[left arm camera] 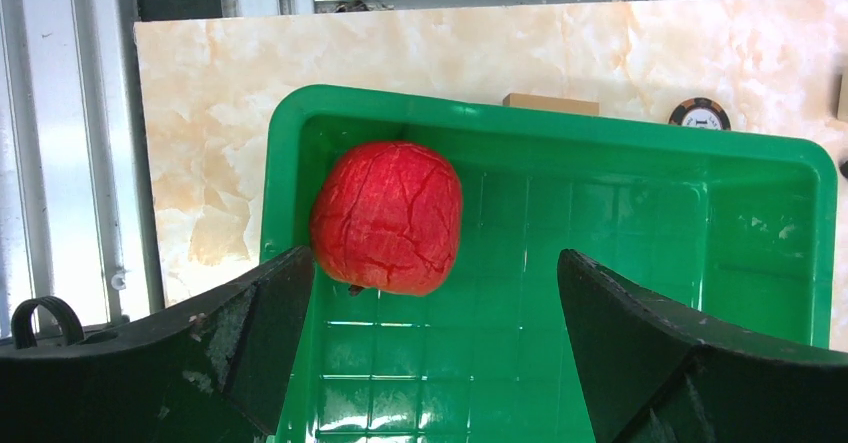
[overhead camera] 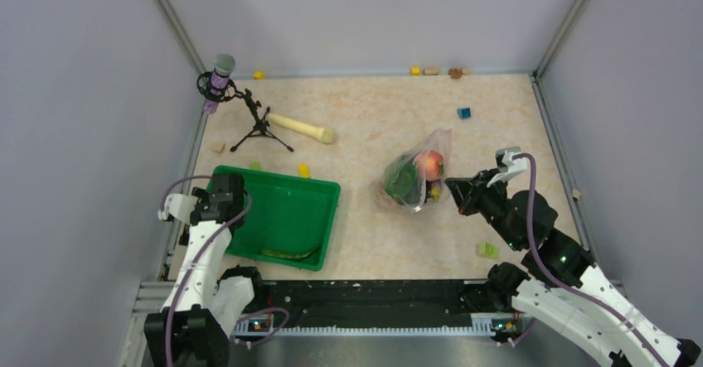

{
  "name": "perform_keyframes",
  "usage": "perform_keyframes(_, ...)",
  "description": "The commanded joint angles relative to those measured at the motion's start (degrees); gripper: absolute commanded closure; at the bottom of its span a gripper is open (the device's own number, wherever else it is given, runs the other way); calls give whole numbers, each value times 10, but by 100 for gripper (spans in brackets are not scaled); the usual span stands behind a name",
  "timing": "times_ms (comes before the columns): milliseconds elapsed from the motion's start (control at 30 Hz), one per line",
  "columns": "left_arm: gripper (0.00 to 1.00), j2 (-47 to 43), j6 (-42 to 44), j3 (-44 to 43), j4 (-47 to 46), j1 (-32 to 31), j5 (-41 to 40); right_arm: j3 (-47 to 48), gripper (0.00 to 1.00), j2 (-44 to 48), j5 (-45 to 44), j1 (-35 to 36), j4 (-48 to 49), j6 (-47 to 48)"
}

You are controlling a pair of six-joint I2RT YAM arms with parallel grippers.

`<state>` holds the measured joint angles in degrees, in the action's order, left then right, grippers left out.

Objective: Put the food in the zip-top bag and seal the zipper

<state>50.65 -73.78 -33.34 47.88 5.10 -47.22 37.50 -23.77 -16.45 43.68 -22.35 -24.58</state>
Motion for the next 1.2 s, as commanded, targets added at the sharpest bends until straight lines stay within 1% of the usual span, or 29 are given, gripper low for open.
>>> perform_keyframes(0,3,-2,-31,7,-29,9,-25,8,100,-1,-11,-4,23,3)
perform_keyframes(200,3,25,-44,14,-56,13,-17,7,100,-4,-12,-4,23,2)
perform_keyframes(333,3,43,-24,15,-101,18,-4,6,100,-4,-20,-4,23,1)
perform_keyframes(500,3,70,-36,5,-101,22,-5,7,100,-4,-26,-4,22,2)
perform_keyframes(633,3,101,-35,-2,-105,26,13,6,100,-3,-26,-4,21,2)
perform_keyframes(767,6,124,-25,-8,-113,26,31,8,100,-4,-29,-4,20,1)
perform_keyframes(867,14,139,-8,-6,-127,26,50,8,100,-3,-31,-4,19,1)
perform_keyframes(933,24,149,-4,-6,-128,26,60,7,100,-4,-32,-4,18,1)
perform_keyframes(1000,31,157,-4,-8,-123,26,64,7,100,-3,-34,-4,18,0)
perform_keyframes(1167,52,153,8,-8,-130,26,78,8,100,-2,-40,-4,15,-1)
